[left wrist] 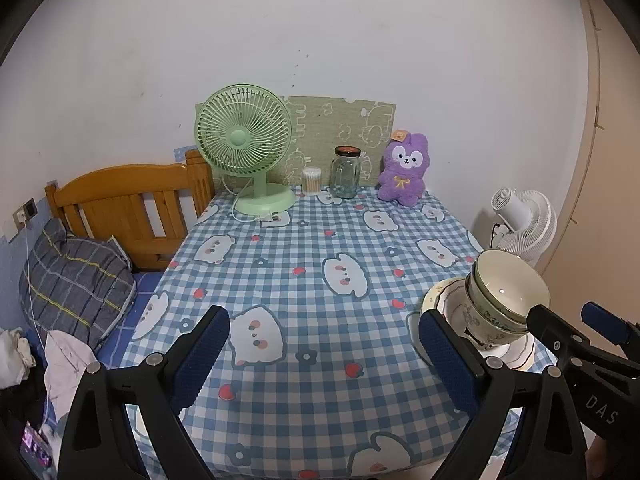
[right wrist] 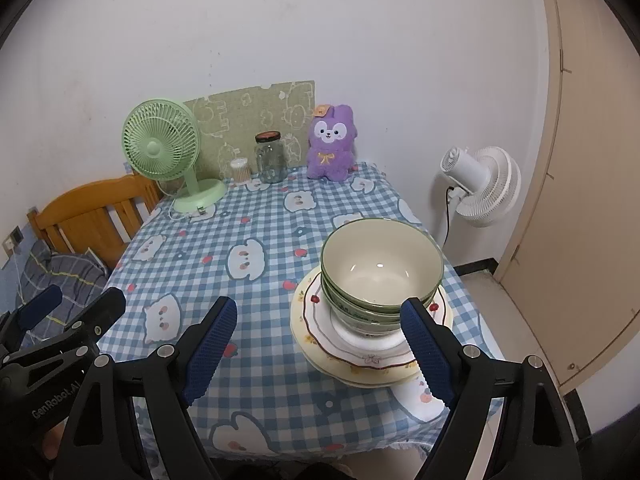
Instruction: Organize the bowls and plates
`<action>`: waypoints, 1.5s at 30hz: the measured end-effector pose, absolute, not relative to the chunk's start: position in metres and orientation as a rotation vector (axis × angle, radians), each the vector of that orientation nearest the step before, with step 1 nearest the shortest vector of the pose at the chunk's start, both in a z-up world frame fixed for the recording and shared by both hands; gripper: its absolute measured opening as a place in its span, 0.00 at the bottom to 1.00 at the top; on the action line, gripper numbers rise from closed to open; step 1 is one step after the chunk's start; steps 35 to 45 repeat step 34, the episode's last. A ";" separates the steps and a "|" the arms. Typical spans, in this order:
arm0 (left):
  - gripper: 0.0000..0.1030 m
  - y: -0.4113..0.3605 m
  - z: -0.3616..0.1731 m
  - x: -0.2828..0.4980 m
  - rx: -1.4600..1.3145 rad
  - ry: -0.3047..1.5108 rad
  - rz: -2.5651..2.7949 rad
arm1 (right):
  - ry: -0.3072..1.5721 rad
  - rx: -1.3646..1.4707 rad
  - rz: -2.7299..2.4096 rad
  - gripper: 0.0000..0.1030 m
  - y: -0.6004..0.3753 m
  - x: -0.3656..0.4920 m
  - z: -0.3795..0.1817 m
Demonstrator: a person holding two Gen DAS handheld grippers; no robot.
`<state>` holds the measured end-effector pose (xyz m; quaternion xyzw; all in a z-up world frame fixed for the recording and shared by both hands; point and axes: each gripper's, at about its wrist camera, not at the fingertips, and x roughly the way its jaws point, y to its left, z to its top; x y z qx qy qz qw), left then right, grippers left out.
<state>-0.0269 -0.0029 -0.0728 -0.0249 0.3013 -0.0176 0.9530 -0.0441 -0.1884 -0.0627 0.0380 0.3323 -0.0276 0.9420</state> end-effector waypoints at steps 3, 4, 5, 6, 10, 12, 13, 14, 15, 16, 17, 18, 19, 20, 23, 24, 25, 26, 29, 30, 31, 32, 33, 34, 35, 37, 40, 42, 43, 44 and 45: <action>0.94 -0.003 -0.071 -0.027 -0.053 0.608 -0.038 | 0.675 0.076 -0.057 0.83 -0.188 -0.044 -0.063; 0.94 -0.003 -0.071 -0.027 -0.052 0.607 -0.039 | 0.675 0.077 -0.056 0.83 -0.188 -0.044 -0.063; 0.95 -0.003 -0.070 -0.027 -0.052 0.608 -0.039 | 0.675 0.076 -0.055 0.83 -0.188 -0.044 -0.063; 0.95 -0.003 -0.070 -0.026 -0.052 0.609 -0.038 | 0.676 0.075 -0.054 0.83 -0.188 -0.044 -0.063; 0.95 -0.002 -0.069 -0.027 -0.049 0.604 -0.038 | 0.676 0.077 -0.052 0.84 -0.188 -0.043 -0.063; 0.95 -0.002 -0.068 -0.027 -0.049 0.604 -0.037 | 0.677 0.076 -0.052 0.84 -0.188 -0.043 -0.063; 0.95 -0.002 -0.068 -0.027 -0.049 0.605 -0.036 | 0.678 0.076 -0.051 0.84 -0.188 -0.043 -0.063; 0.95 -0.002 -0.068 -0.027 -0.051 0.606 -0.036 | 0.679 0.076 -0.051 0.84 -0.188 -0.043 -0.063; 0.95 -0.002 -0.068 -0.026 -0.050 0.607 -0.036 | 0.681 0.076 -0.050 0.84 -0.187 -0.042 -0.062; 0.95 -0.002 -0.067 -0.026 -0.050 0.609 -0.035 | 0.683 0.076 -0.048 0.84 -0.186 -0.042 -0.062; 0.95 -0.002 -0.067 -0.025 -0.049 0.610 -0.032 | 0.685 0.074 -0.047 0.84 -0.185 -0.041 -0.061; 0.95 -0.001 -0.066 -0.025 -0.049 0.611 -0.032 | 0.685 0.072 -0.046 0.84 -0.185 -0.041 -0.060; 0.95 -0.001 -0.066 -0.025 -0.050 0.609 -0.031 | 0.684 0.071 -0.045 0.84 -0.184 -0.041 -0.059; 0.95 -0.001 -0.066 -0.025 -0.051 0.607 -0.029 | 0.683 0.069 -0.045 0.84 -0.184 -0.041 -0.059; 0.96 0.000 -0.065 -0.026 -0.052 0.605 -0.029 | 0.684 0.072 -0.044 0.84 -0.184 -0.041 -0.058; 0.96 0.000 -0.065 -0.026 -0.052 0.606 -0.030 | 0.687 0.072 -0.045 0.84 -0.184 -0.041 -0.058; 0.96 -0.001 -0.065 -0.026 -0.051 0.606 -0.030 | 0.690 0.073 -0.044 0.84 -0.183 -0.040 -0.058; 0.96 -0.001 -0.065 -0.025 -0.049 0.608 -0.027 | 0.694 0.071 -0.042 0.84 -0.182 -0.040 -0.057; 0.96 0.000 -0.064 -0.025 -0.051 0.615 -0.026 | 0.699 0.066 -0.038 0.84 -0.180 -0.041 -0.055; 0.96 0.000 -0.064 -0.025 -0.052 0.616 -0.024 | 0.700 0.064 -0.037 0.84 -0.178 -0.041 -0.054; 0.96 0.000 -0.064 -0.025 -0.053 0.617 -0.024 | 0.700 0.063 -0.036 0.84 -0.178 -0.041 -0.054; 0.96 0.000 -0.064 -0.025 -0.053 0.617 -0.024 | 0.701 0.063 -0.034 0.84 -0.178 -0.041 -0.054; 0.96 0.000 -0.064 -0.024 -0.051 0.617 -0.022 | 0.703 0.063 -0.033 0.84 -0.177 -0.041 -0.055; 0.96 0.000 -0.064 -0.024 -0.049 0.619 -0.021 | 0.706 0.065 -0.031 0.84 -0.177 -0.041 -0.055; 0.96 0.000 -0.064 -0.024 -0.049 0.619 -0.021 | 0.706 0.065 -0.031 0.84 -0.177 -0.041 -0.055; 0.96 0.000 -0.064 -0.024 -0.049 0.619 -0.021 | 0.706 0.065 -0.031 0.84 -0.177 -0.041 -0.055; 0.96 0.000 -0.064 -0.024 -0.049 0.619 -0.021 | 0.706 0.065 -0.031 0.84 -0.177 -0.041 -0.055; 0.96 0.000 -0.064 -0.024 -0.049 0.619 -0.021 | 0.706 0.065 -0.031 0.84 -0.177 -0.041 -0.055; 0.96 0.000 -0.064 -0.024 -0.049 0.619 -0.021 | 0.706 0.065 -0.031 0.84 -0.177 -0.041 -0.055; 0.96 0.000 -0.064 -0.024 -0.049 0.619 -0.021 | 0.706 0.065 -0.031 0.84 -0.177 -0.041 -0.055; 0.96 0.000 -0.064 -0.024 -0.049 0.619 -0.021 | 0.706 0.065 -0.031 0.84 -0.177 -0.041 -0.055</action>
